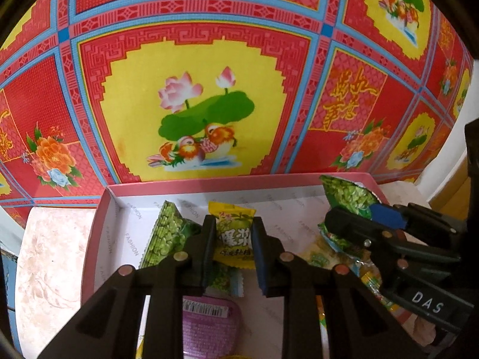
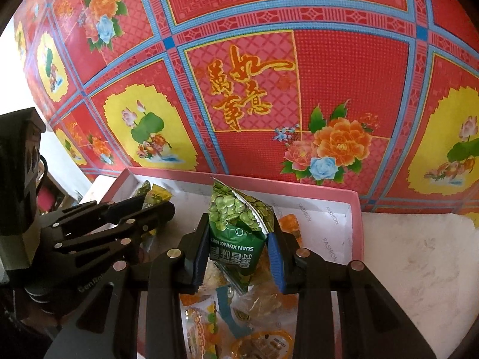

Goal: Organize snacks
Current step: 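Lower both bags into the box and open both grippers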

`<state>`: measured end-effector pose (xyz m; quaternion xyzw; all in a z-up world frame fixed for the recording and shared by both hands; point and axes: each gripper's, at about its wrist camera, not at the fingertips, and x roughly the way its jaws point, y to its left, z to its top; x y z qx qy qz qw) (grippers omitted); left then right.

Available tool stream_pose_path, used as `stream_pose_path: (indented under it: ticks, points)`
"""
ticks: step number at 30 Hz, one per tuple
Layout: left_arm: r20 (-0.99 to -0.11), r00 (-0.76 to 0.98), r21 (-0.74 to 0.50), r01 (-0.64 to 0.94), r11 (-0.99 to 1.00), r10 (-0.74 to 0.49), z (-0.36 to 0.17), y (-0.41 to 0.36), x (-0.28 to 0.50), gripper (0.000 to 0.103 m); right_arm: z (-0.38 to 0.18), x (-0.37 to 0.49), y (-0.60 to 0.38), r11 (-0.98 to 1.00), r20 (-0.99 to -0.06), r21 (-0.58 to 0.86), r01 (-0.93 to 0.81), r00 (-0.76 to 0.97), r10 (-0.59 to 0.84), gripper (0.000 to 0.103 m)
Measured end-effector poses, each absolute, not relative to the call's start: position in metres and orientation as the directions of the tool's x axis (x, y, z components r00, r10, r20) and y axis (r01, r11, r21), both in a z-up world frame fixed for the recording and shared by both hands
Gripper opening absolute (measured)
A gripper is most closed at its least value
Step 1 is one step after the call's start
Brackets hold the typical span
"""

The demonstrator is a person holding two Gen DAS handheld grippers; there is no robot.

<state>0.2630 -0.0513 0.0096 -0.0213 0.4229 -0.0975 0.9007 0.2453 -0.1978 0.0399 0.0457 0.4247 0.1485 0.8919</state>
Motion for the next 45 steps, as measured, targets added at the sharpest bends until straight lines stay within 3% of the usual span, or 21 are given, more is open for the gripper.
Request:
stream_pose_path:
  ticks: [9,15,24,35,40,45]
  points:
    - [-0.759,0.619,-0.131,0.158,0.979,-0.201,0.008,-0.048,0.259,0.025,0.031,0.246,-0.196,0.953,-0.755,0.210,-0.218,0.583,0.300,0.036]
    - [-0.768,0.609,-0.135,0.148,0.980,-0.198,0.007,-0.045,0.261,0.033,0.032,0.247,-0.198,0.953,-0.753,0.222,-0.206,0.585,0.301,0.036]
    - [-0.767,0.610,-0.138,0.150,0.979,-0.202,0.004,-0.043,0.261,0.036,0.030,0.248,-0.200,0.956,-0.749,0.220,-0.195,0.594,0.294,0.038]
    - [-0.775,0.600,-0.123,0.162,0.979,-0.197,0.006,-0.048,0.261,0.042,0.030,0.250,-0.194,0.967,-0.762,0.180,-0.183,0.596,0.254,0.050]
    - [-0.782,0.595,-0.131,0.138,0.982,-0.188,0.013,-0.044,0.261,0.059,0.037,0.246,-0.198,0.969,-0.760,0.186,-0.165,0.601,0.249,0.056]
    - [-0.779,0.601,-0.137,0.117,0.984,-0.180,0.025,-0.038,0.256,0.061,0.049,0.238,-0.201,0.970,-0.747,0.188,-0.156,0.619,0.245,0.061]
